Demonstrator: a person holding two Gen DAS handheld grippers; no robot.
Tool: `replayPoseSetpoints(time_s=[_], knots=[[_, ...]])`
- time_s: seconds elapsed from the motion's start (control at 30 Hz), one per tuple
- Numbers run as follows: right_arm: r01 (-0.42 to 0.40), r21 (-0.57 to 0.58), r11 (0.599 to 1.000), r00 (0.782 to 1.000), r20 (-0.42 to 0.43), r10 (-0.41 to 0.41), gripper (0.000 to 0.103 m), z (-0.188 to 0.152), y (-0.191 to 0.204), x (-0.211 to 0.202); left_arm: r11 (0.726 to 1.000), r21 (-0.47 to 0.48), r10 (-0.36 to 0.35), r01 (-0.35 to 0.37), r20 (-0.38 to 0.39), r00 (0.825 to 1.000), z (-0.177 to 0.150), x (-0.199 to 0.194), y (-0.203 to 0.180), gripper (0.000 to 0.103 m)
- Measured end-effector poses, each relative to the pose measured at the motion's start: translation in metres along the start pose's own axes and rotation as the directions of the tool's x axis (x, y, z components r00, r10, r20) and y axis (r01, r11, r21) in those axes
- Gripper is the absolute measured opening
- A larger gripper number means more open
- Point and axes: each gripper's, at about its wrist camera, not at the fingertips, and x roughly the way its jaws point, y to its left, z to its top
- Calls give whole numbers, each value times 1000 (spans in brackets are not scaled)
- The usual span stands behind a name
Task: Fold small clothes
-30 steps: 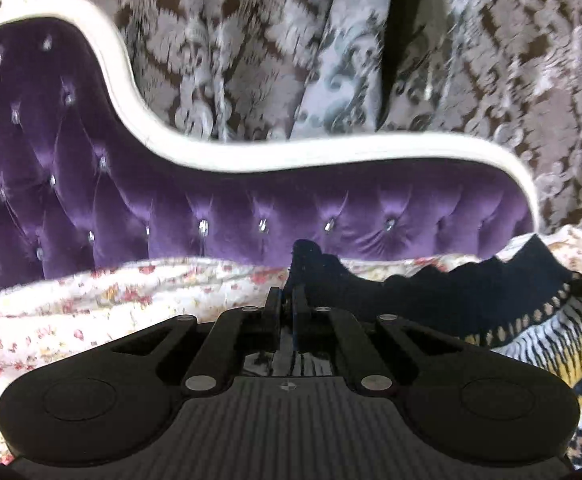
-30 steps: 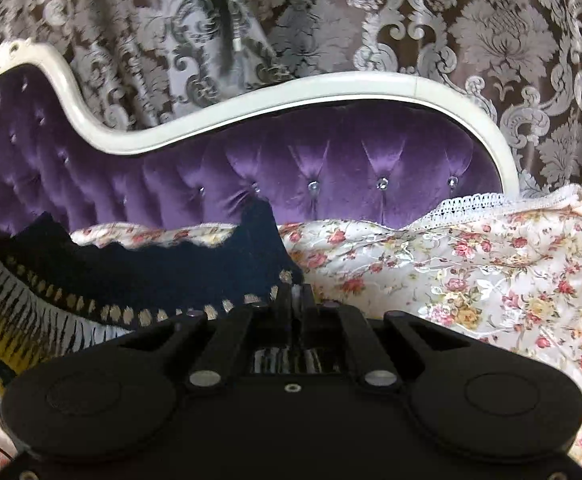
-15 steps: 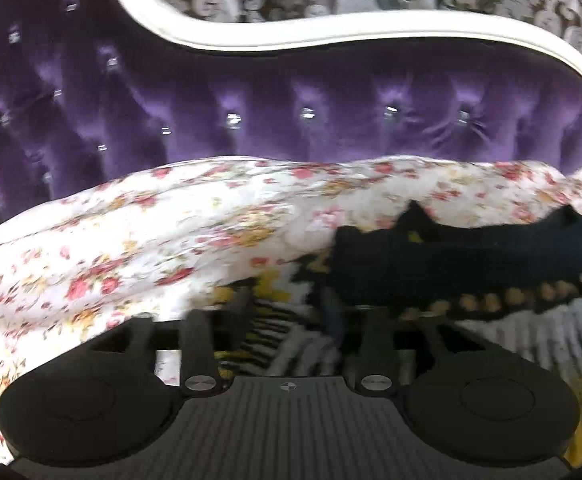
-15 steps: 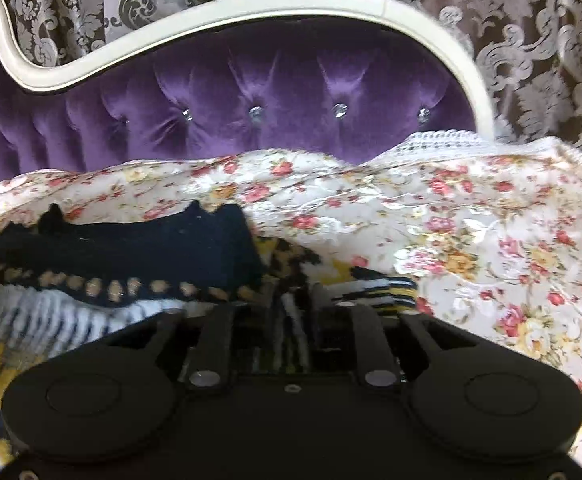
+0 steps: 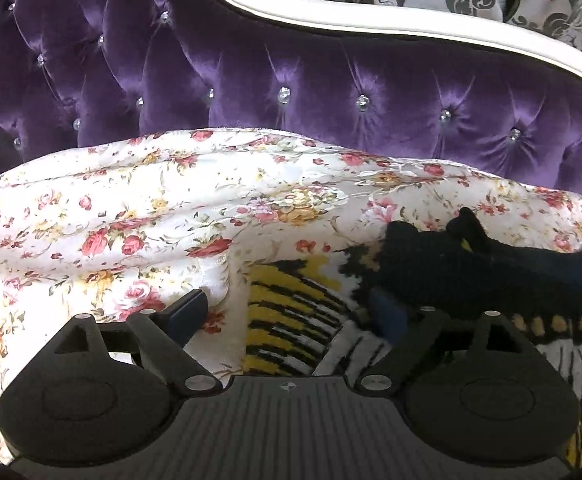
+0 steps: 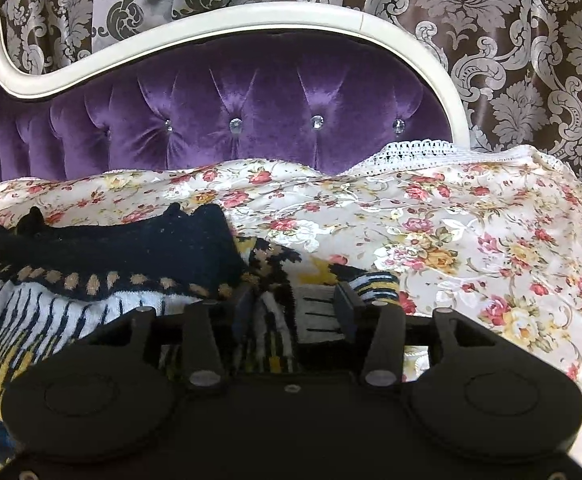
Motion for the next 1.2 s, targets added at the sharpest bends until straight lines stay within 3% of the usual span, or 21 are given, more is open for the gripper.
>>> replayPoseSetpoints(time_s=[0.73,0.8,0.83,0.9,1.07,1.2], knots=[[-15,44,999,1000,26,14,59,-4,-5,-1,1000,-6,16,-16,3,1000,0,6,0,98],[-32,57,998,999,24,31,67,-4,-7,-1,1000,-7,15,-15,4,1000,0,6,0,98],[-60,60,996,998,16,59,83,-3,-8,0,1000,-9,14,-14,5,1000,0,6,0,98],[-111,47,993,994,-2,111,99,-1,-7,1,1000,-6,15,-15,5,1000,0,6,0,98],[-165,79,983,985,-43,168,102,6,-14,-2,1000,-7,14,-14,6,1000,0,6,1,98],[-214,275,937,974,-9,226,102,15,-47,-30,1000,-7,13,-13,6,1000,0,6,1,98]])
